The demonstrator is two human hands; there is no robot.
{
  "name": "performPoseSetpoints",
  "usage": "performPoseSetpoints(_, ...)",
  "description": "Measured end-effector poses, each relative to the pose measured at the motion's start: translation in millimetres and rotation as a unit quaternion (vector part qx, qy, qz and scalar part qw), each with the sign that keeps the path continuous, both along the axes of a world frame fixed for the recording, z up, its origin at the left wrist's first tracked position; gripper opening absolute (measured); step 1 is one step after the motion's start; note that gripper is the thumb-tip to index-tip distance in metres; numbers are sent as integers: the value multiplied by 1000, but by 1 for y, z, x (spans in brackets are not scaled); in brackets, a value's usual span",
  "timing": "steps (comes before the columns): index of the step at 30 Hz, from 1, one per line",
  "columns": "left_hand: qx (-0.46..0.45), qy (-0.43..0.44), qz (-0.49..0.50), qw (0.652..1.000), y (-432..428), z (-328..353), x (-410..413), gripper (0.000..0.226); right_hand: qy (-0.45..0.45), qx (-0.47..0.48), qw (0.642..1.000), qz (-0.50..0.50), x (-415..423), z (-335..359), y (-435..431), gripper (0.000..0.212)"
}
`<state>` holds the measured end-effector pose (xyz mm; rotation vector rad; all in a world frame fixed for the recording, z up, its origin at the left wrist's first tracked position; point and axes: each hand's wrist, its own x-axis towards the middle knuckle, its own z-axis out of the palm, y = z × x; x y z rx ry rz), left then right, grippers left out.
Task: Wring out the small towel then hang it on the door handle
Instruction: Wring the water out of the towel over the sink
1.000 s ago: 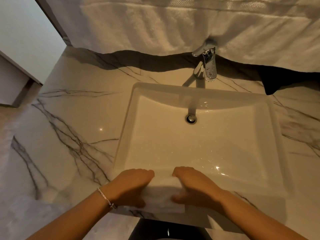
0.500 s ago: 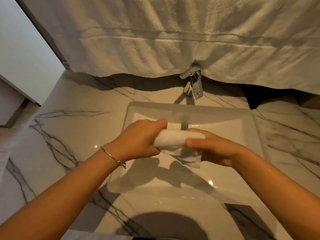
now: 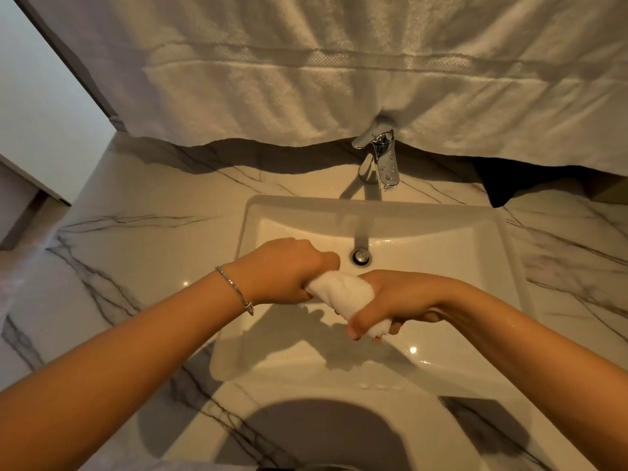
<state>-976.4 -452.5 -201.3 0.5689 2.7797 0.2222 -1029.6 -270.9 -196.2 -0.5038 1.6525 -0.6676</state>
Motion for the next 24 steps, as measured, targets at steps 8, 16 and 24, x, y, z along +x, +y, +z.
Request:
performPoseSetpoints(8,176,-415,111,886,-5,-17,-5,26,492,39,853,170,27,-17,-16,36)
performPoseSetpoints(16,58,-13,66,996,2,-18,-4,23,382,-5,924,11,5,-11,-3,45)
performPoseSetpoints(24,250,-303,146,908,0,-4,-12,56,575,-76,806,119,-1,5,13,37)
